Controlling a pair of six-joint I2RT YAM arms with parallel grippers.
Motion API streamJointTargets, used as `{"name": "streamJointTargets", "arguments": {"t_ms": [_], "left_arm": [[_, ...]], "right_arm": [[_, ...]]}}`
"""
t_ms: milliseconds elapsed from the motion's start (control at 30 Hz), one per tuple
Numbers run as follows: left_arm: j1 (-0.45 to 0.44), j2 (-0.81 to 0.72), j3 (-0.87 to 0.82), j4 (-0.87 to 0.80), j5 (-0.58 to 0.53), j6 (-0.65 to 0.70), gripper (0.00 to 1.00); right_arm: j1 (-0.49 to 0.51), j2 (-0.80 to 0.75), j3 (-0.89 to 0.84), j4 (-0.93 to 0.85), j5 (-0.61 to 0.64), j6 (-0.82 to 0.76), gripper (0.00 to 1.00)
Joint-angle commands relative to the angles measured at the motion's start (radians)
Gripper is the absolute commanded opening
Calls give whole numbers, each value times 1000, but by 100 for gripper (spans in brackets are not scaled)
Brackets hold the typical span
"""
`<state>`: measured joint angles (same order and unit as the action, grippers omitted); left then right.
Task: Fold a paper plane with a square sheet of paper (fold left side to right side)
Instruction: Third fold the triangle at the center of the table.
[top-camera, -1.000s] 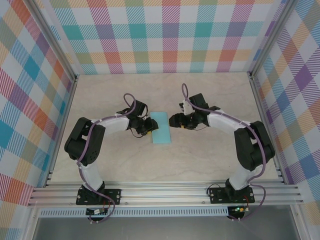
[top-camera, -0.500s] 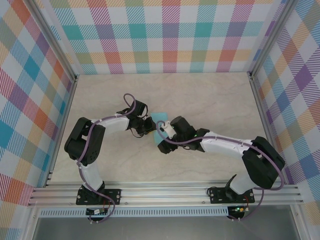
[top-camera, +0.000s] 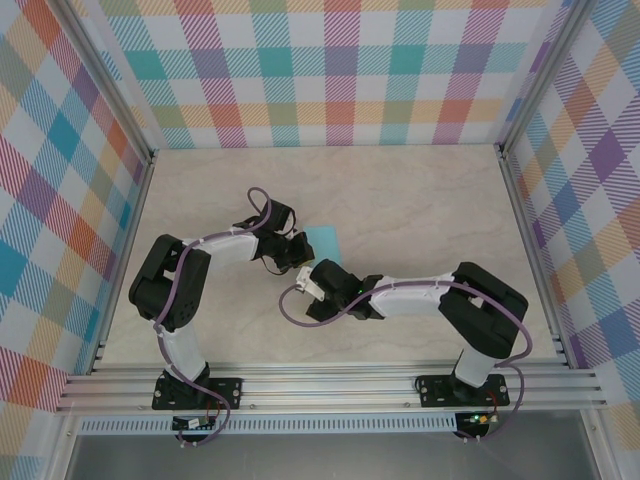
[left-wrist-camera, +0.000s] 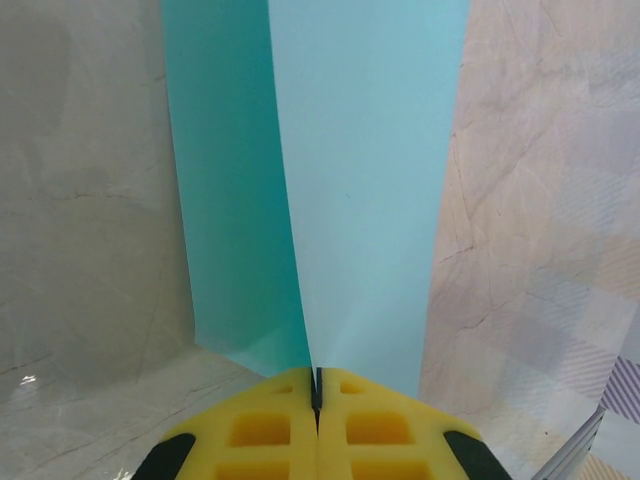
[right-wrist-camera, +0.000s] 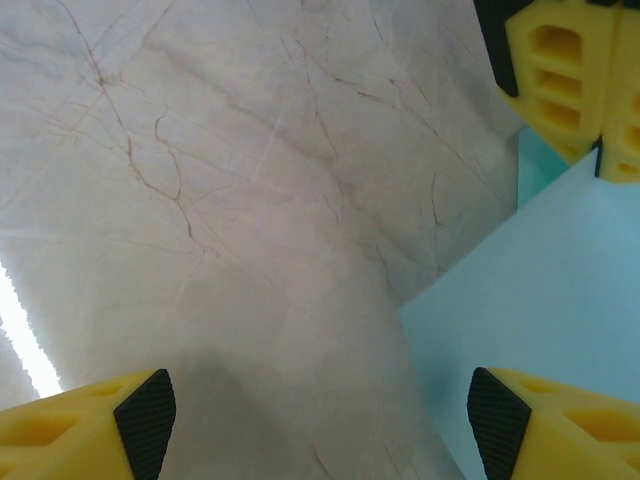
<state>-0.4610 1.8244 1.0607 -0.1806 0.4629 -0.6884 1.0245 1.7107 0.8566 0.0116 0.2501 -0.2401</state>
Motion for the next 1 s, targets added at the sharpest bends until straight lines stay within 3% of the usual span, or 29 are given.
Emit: {"name": "streamJointTargets", "arguments": {"t_ms": [0,167,267,733,967], "left_arm": [[20,15,-13,0,29,-1,2],[22,18,-13,-8,33,2,2],[24,18,-13,-12,31,6,2],[36,15,-7,-41,21,29,2],[55,-29,-5,-127,-8,77,19]], "right_arm": [[6,32,50,65,55,-60,79],[6,79,82,92,92,-67,77],[6,90,90,103,104,-67,69],[-1,30,78,37,78,-83,3],[-10,33,76,11,36,-56,0]]}}
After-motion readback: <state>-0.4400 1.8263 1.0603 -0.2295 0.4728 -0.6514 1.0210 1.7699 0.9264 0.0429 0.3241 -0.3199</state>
